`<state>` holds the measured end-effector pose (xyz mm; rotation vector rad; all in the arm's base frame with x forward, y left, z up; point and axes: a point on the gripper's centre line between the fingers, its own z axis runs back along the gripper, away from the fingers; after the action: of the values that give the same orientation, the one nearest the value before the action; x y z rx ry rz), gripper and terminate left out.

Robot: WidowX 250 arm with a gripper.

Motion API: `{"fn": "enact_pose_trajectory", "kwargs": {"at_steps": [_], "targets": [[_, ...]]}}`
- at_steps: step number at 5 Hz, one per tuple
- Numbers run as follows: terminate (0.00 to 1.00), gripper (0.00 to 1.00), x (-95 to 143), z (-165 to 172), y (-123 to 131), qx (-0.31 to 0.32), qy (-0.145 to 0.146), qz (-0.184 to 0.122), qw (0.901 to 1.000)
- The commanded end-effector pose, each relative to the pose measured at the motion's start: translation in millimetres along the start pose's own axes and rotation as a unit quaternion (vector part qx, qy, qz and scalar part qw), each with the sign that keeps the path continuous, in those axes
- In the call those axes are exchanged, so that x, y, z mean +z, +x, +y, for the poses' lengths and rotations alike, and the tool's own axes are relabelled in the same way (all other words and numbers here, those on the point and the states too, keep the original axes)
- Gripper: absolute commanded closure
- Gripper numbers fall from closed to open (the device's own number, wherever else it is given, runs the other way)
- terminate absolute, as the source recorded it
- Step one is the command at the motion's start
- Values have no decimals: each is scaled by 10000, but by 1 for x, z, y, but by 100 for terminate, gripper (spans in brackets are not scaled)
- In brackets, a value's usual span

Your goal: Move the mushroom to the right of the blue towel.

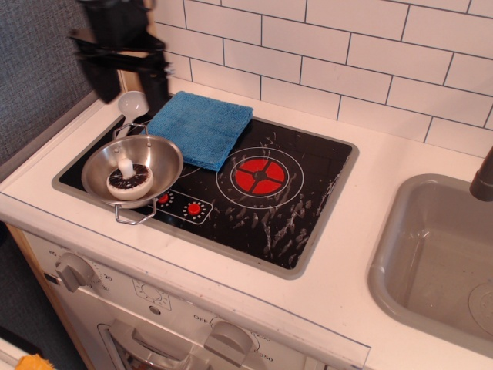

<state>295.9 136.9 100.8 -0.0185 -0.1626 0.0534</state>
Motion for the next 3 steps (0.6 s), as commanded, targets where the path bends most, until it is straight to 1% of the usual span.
{"fn": "enact_pose_trajectory", "kwargs": {"at_steps": [1,2,3], "targets": [[0,0,-1,5,-34,-232,271,211,9991],[0,0,-23,5,-38,-257,381,474,9978],[0,0,-40,2,-41,-337,427,665,9963]]}}
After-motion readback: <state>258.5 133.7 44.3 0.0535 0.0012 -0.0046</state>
